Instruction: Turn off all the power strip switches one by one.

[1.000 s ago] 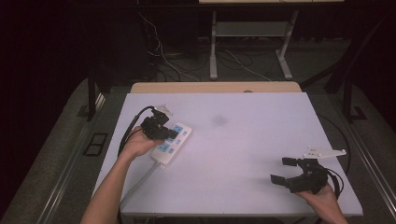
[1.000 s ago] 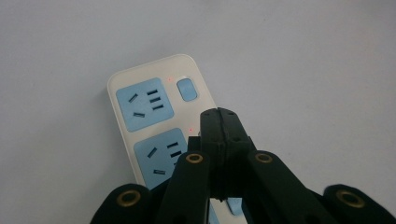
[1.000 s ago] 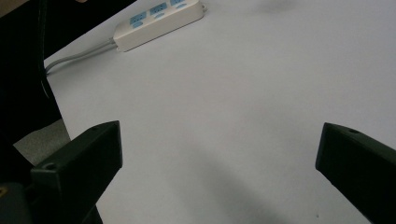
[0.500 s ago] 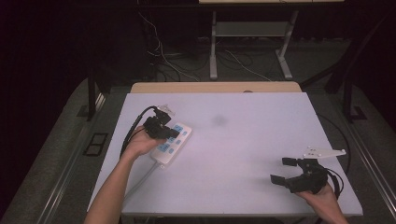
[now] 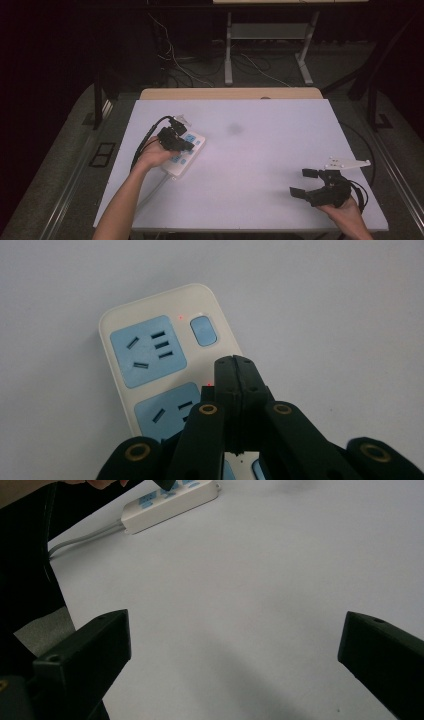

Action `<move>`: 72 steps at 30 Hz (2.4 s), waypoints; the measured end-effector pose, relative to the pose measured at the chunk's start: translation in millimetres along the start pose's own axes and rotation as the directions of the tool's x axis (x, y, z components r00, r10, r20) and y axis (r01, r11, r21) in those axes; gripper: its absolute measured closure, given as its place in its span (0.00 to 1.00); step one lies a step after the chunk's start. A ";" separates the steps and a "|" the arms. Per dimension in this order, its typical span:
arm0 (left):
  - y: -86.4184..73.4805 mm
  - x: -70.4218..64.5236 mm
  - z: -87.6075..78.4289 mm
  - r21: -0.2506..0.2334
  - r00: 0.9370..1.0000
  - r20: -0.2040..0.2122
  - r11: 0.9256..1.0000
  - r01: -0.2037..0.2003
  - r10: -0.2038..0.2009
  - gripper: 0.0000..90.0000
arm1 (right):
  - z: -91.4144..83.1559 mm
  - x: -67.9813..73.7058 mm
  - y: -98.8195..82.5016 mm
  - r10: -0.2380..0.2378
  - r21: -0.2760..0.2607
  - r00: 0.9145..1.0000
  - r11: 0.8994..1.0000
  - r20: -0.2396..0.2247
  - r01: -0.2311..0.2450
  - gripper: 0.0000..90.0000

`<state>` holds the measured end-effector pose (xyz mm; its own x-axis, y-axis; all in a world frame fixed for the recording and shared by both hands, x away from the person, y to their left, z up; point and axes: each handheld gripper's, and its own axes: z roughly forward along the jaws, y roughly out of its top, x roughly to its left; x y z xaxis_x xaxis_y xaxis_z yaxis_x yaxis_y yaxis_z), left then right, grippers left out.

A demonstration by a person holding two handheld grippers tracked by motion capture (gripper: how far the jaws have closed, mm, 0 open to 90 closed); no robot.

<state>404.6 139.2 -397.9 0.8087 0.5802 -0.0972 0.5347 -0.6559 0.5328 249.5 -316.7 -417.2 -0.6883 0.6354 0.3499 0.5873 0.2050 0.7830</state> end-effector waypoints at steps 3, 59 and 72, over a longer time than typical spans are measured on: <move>-1.4 0.9 1.1 0.004 1.000 0.000 1.000 0.002 -0.002 0.99 | 0.1 0.0 0.0 -0.001 0.001 1.000 1.000 0.000 0.001 0.00; -12.7 1.9 3.7 -0.051 0.994 0.022 0.993 0.106 -0.105 1.00 | 1.1 0.2 -0.1 -0.007 0.015 1.000 1.000 0.000 0.007 0.00; -11.4 1.3 0.3 -0.061 0.995 0.006 0.993 0.101 -0.101 1.00 | -0.2 -1.3 0.0 -0.001 0.007 1.000 1.000 0.000 0.001 0.00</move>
<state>399.7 147.2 -404.3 0.7521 0.6405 -0.1550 0.5976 -0.5636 0.5703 250.3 -317.6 -417.5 -0.6890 0.6350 0.3494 0.5897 0.2108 0.7796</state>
